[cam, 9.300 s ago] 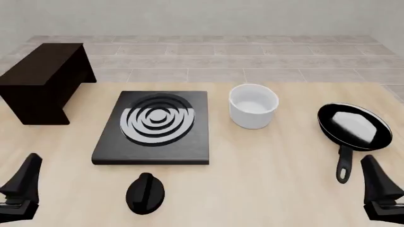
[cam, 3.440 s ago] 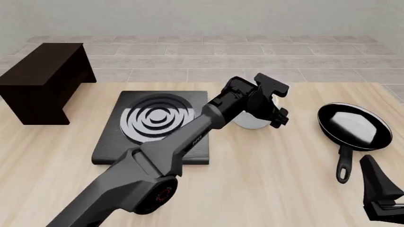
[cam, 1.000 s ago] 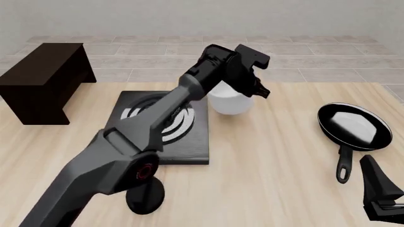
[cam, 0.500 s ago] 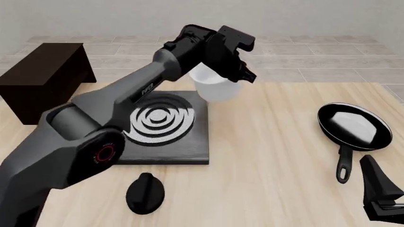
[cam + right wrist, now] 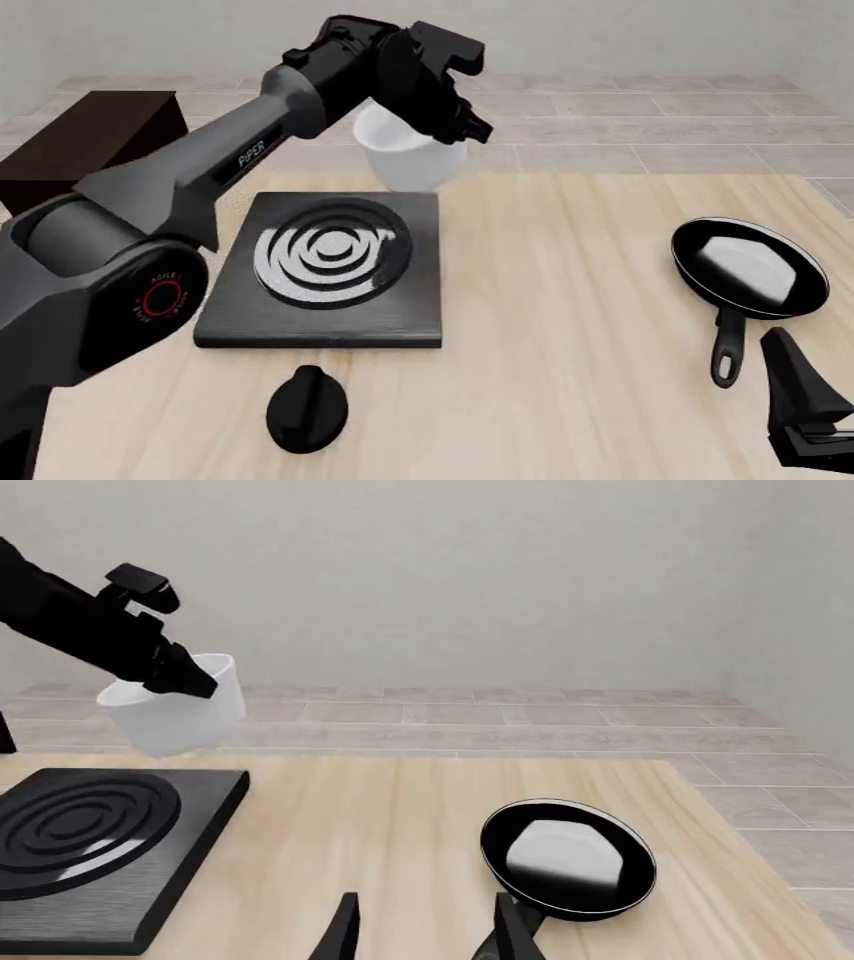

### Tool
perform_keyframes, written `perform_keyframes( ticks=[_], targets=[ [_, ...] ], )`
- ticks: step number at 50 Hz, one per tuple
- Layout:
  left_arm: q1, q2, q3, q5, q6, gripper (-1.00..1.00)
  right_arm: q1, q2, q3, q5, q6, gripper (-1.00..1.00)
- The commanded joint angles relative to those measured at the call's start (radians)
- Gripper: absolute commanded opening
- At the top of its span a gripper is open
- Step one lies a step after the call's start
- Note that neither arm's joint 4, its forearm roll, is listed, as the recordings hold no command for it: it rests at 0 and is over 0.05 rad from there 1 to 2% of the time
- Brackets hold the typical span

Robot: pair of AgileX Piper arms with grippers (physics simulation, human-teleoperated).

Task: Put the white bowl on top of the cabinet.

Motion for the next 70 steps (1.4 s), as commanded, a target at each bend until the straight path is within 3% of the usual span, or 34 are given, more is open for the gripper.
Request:
perform_keyframes(
  ticks=[1, 4, 10, 14, 20, 25, 29, 36, 42, 52, 60, 70],
  targets=[
    [0.065, -0.037, -0.026, 0.022, 0.028, -1.0, 0.0, 0.0, 0.0, 0.0, 0.0, 1.0],
    [0.081, -0.024, -0.093, 0.061, 0.015, -1.0, 0.0, 0.0, 0.0, 0.0, 0.0, 1.0],
    [0.107, -0.028, -0.088, 0.066, 0.024, -1.0, 0.0, 0.0, 0.0, 0.0, 0.0, 1.0],
    [0.14, 0.008, -0.191, 0.115, 0.027, -1.0, 0.0, 0.0, 0.0, 0.0, 0.0, 1.0],
    [0.186, 0.033, -0.264, 0.145, 0.048, -1.0, 0.0, 0.0, 0.0, 0.0, 0.0, 1.0],
    [0.201, 0.008, -0.205, 0.116, 0.05, -1.0, 0.0, 0.0, 0.0, 0.0, 0.0, 1.0],
    [0.235, 0.033, -0.282, 0.152, 0.061, -1.0, 0.0, 0.0, 0.0, 0.0, 0.0, 1.0],
    [0.272, 0.025, -0.302, 0.162, 0.06, -1.0, 0.0, 0.0, 0.0, 0.0, 0.0, 1.0],
    [0.303, 0.0, -0.264, 0.142, 0.071, -1.0, 0.0, 0.0, 0.0, 0.0, 0.0, 1.0],
    [0.351, 0.037, -0.373, 0.204, 0.081, -1.0, 0.0, 0.0, 0.0, 0.0, 0.0, 1.0],
    [0.389, -0.006, -0.296, 0.162, 0.08, -1.0, 0.0, 0.0, 0.0, 0.0, 0.0, 1.0],
    [0.445, 0.007, -0.342, 0.184, 0.09, -1.0, 0.0, 0.0, 0.0, 0.0, 0.0, 1.0]
  ],
)
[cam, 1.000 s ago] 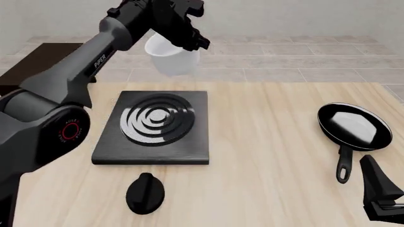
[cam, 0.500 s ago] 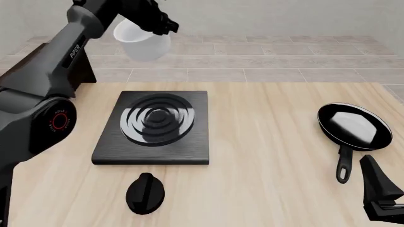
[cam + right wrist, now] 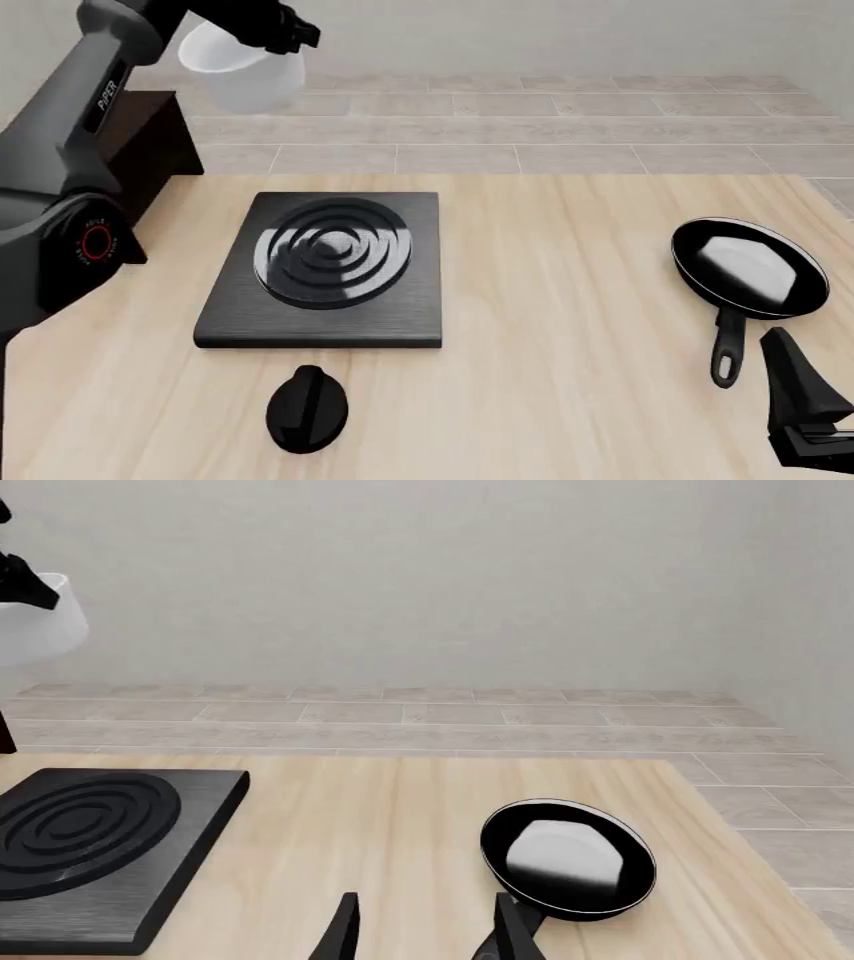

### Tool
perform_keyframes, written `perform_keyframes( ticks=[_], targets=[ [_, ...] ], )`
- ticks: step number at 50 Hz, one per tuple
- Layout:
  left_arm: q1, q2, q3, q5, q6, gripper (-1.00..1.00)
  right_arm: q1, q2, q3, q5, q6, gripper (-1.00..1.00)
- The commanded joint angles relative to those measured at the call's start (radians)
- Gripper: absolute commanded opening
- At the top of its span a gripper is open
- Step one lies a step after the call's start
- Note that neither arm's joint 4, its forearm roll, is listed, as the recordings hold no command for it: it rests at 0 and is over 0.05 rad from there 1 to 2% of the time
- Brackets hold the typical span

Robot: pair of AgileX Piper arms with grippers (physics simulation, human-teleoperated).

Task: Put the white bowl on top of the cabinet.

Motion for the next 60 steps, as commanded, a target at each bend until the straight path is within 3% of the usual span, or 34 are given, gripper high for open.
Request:
perform_keyframes(
  ticks=[1, 6, 11, 26, 33, 42, 60],
  targets=[
    [0.057, -0.018, -0.026, 0.004, 0.009, -1.0, 0.0, 0.0, 0.0, 0.0, 0.0, 1.0],
    [0.077, -0.039, 0.014, -0.02, 0.022, -1.0, 0.0, 0.0, 0.0, 0.0, 0.0, 1.0],
    [0.104, -0.033, -0.008, -0.008, 0.017, -1.0, 0.0, 0.0, 0.0, 0.0, 0.0, 1.0],
    [0.162, -0.16, 0.27, -0.158, 0.003, -1.0, 0.0, 0.0, 0.0, 0.0, 0.0, 1.0],
    [0.182, -0.189, 0.336, -0.201, -0.008, -1.0, 0.0, 0.0, 0.0, 0.0, 0.0, 1.0],
    [0.23, -0.197, 0.362, -0.229, 0.001, -1.0, 0.0, 0.0, 0.0, 0.0, 0.0, 1.0],
    [0.285, -0.168, 0.295, -0.208, -0.001, -1.0, 0.0, 0.0, 0.0, 0.0, 0.0, 1.0]
  ],
)
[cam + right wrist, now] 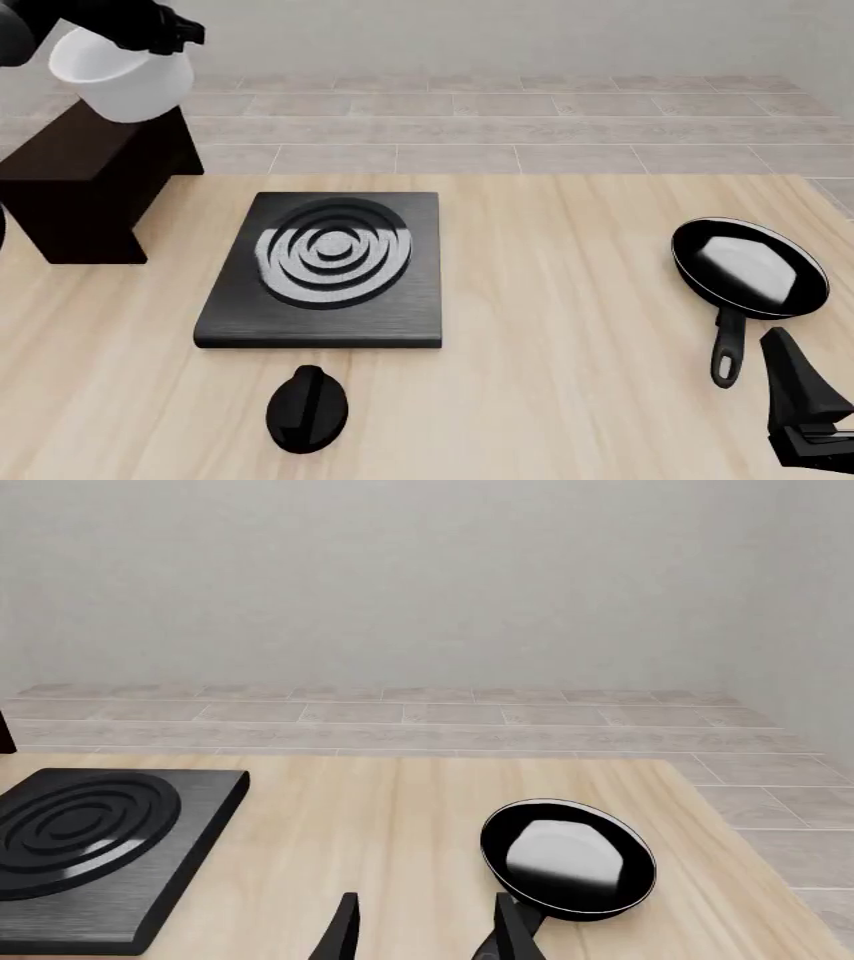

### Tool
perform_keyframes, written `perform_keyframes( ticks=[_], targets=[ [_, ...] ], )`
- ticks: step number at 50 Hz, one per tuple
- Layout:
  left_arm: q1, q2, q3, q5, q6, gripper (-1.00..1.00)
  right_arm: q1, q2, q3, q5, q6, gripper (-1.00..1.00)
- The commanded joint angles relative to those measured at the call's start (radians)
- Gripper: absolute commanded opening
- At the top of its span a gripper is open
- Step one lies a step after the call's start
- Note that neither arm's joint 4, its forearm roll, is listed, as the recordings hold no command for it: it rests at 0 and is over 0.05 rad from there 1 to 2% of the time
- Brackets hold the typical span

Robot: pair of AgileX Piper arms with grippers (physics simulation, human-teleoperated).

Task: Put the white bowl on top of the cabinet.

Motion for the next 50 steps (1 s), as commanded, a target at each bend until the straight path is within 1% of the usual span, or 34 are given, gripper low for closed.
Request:
perform_keyframes(
  ticks=[1, 2, 10, 14, 15, 20, 28, 29, 31, 32, 34, 38, 42, 44, 50],
  targets=[
    [0.033, -0.001, -0.04, -0.001, 0.012, -1.0, 0.0, 0.0, 0.0, 0.0, 0.0, 1.0],
    [0.036, -0.001, -0.038, -0.006, 0.022, -1.0, 0.0, 0.0, 0.0, 0.0, 0.0, 1.0],
    [0.056, 0.021, -0.078, 0.01, 0.015, -1.0, 0.0, 0.0, 0.0, 0.0, 0.0, 1.0],
    [0.063, 0.021, -0.074, 0.003, 0.025, -1.0, 0.0, 0.0, 0.0, 0.0, 0.0, 1.0],
    [0.066, 0.03, -0.087, 0.01, 0.012, -1.0, 0.0, 0.0, 0.0, 0.0, 0.0, 1.0],
    [0.077, 0.028, -0.065, -0.009, 0.022, -1.0, 0.0, 0.0, 0.0, 0.0, 0.0, 1.0],
    [0.096, 0.041, -0.072, -0.012, 0.022, -1.0, 0.0, 0.0, 0.0, 0.0, 0.0, 1.0],
    [0.101, 0.04, -0.066, -0.019, 0.031, -1.0, 0.0, 0.0, 0.0, 0.0, 0.0, 1.0],
    [0.105, 0.051, -0.086, -0.008, 0.022, -1.0, 0.0, 0.0, 0.0, 0.0, 0.0, 1.0],
    [0.106, 0.048, -0.081, -0.013, 0.032, -1.0, 0.0, 0.0, 0.0, 0.0, 0.0, 1.0],
    [0.11, 0.06, -0.102, -0.001, 0.02, -1.0, 0.0, 0.0, 0.0, 0.0, 0.0, 1.0],
    [0.114, 0.055, -0.072, -0.025, 0.024, -1.0, 0.0, 0.0, 0.0, 0.0, 0.0, 1.0],
    [0.122, 0.063, -0.066, -0.033, 0.019, -1.0, 0.0, 0.0, 0.0, 0.0, 0.0, 1.0],
    [0.125, 0.059, -0.048, -0.046, 0.031, -1.0, 0.0, 0.0, 0.0, 0.0, 0.0, 1.0],
    [0.132, 0.074, -0.068, -0.038, 0.034, -1.0, 0.0, 0.0, 0.0, 0.0, 0.0, 1.0]
  ],
)
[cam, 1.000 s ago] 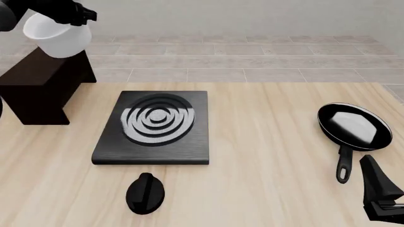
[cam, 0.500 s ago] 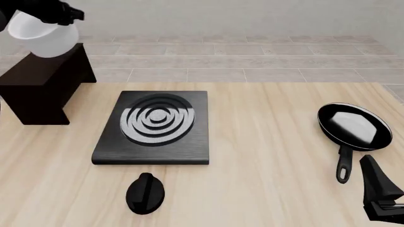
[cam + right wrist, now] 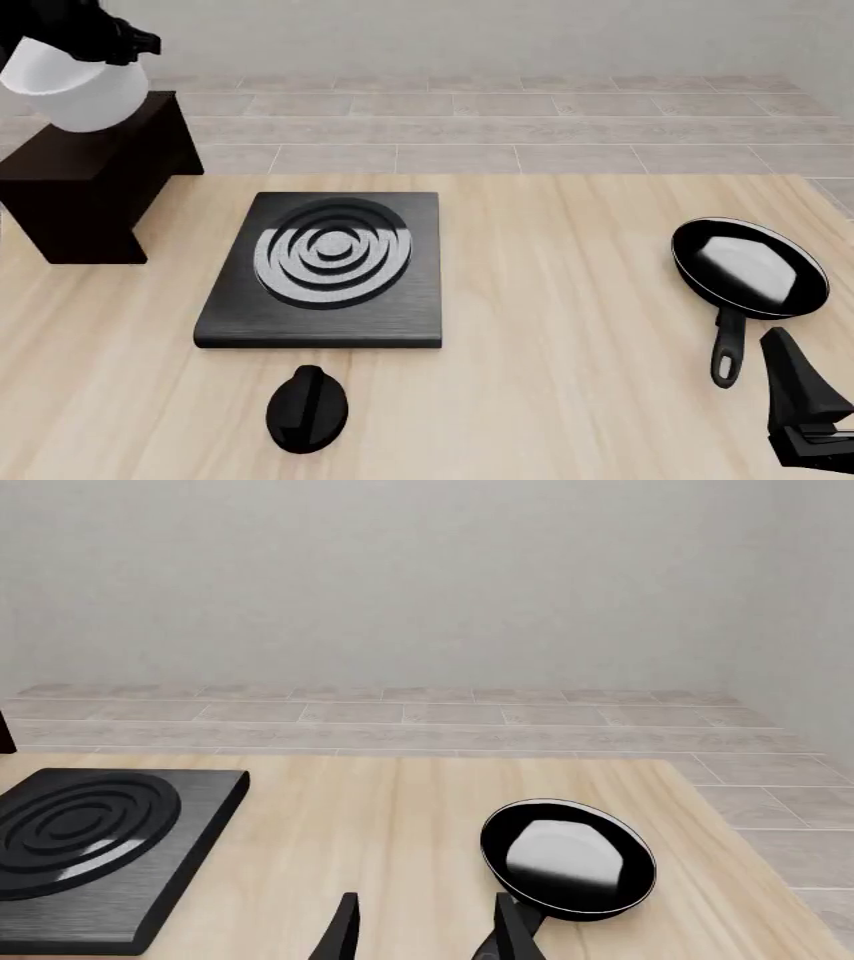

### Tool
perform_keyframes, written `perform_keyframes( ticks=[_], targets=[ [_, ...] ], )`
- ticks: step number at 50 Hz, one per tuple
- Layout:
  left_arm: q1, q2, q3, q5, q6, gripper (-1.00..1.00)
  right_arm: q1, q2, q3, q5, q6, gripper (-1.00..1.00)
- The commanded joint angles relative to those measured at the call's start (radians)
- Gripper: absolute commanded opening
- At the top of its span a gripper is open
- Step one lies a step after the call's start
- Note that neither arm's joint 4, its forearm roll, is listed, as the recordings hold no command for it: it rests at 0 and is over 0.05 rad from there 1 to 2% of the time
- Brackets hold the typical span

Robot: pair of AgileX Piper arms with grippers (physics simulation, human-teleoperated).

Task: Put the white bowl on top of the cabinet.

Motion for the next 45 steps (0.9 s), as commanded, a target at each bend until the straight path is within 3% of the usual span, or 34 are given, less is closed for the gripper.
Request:
perform_keyframes(
  ticks=[1, 15, 45],
  targets=[
    [0.018, 0.006, -0.021, -0.01, 0.013, -1.0, 0.0, 0.0, 0.0, 0.0, 0.0, 1.0],
    [0.031, 0.012, 0.011, -0.04, 0.029, -1.0, 0.0, 0.0, 0.0, 0.0, 0.0, 1.0],
    [0.094, 0.108, -0.066, -0.034, 0.037, -1.0, 0.0, 0.0, 0.0, 0.0, 0.0, 1.0]
  ],
)
